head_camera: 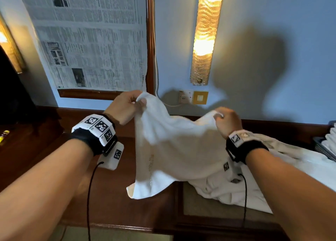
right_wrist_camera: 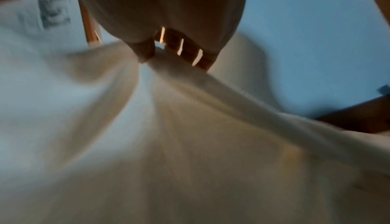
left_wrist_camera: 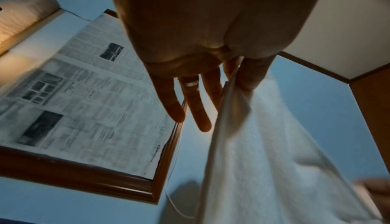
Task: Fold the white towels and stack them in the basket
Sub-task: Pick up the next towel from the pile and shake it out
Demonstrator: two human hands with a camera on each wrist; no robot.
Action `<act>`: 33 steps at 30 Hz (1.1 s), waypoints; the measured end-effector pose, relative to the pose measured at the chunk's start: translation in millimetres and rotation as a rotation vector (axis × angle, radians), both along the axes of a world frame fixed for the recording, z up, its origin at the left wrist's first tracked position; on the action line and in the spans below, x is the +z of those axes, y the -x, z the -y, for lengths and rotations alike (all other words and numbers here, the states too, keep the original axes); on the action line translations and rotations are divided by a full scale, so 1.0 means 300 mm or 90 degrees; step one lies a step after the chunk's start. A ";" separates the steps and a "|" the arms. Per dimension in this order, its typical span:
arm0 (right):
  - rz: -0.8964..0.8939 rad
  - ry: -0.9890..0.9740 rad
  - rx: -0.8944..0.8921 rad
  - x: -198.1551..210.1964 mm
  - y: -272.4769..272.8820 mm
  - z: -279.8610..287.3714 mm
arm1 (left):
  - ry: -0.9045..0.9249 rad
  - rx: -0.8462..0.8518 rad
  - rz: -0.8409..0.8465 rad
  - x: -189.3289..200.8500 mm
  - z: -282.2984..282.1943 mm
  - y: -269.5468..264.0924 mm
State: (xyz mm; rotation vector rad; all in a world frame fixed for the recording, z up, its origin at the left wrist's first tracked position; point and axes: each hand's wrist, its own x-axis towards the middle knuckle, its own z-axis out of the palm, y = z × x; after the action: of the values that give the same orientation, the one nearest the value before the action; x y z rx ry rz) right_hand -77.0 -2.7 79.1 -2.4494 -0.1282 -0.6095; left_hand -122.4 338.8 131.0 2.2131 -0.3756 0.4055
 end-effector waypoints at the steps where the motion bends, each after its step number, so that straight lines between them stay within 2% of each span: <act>1: 0.067 -0.006 0.028 0.060 -0.003 -0.031 | 0.033 -0.025 0.005 -0.005 0.034 0.006; 3: 0.189 -0.006 0.102 0.168 0.001 -0.087 | 0.110 -0.073 0.029 -0.006 0.119 0.002; 6: 0.230 0.029 0.183 0.279 0.027 -0.143 | 0.231 -0.139 0.026 0.004 0.274 -0.016; 8: 0.232 0.055 0.223 0.296 0.035 -0.153 | 0.265 -0.175 0.002 -0.002 0.372 -0.048; 12: 0.244 0.017 0.208 0.243 0.022 -0.093 | 0.254 -0.170 0.014 -0.020 0.483 -0.121; 16: 0.128 0.057 0.225 0.100 -0.007 0.061 | 0.212 -0.139 0.065 0.025 0.524 -0.166; 20: -0.065 0.105 0.082 -0.110 -0.083 0.326 | 0.196 -0.149 0.042 0.050 0.534 -0.248; 22: -0.173 0.035 0.006 -0.171 -0.094 0.439 | 0.236 -0.160 0.005 0.046 0.552 -0.277; 23: -0.190 -0.019 -0.019 -0.181 -0.095 0.473 | 0.258 -0.174 -0.016 0.040 0.570 -0.285; 26: -0.081 -0.119 -0.037 -0.120 -0.133 0.481 | 0.282 -0.189 -0.083 0.027 0.654 -0.295; 29: 0.060 -0.192 0.072 0.046 -0.155 0.378 | 0.285 -0.215 -0.080 0.011 0.765 -0.306; 31: 0.129 -0.223 0.149 0.156 -0.153 0.319 | 0.325 -0.224 -0.064 0.007 0.837 -0.306; 33: 0.182 -0.208 0.154 0.254 -0.135 0.299 | 0.384 -0.243 -0.082 0.005 0.894 -0.309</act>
State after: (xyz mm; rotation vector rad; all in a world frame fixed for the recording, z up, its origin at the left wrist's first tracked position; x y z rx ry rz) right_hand -36.5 -92.4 155.4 -1.9874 -0.4010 -0.7984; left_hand -29.8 70.4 132.4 1.5294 -0.5156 0.1386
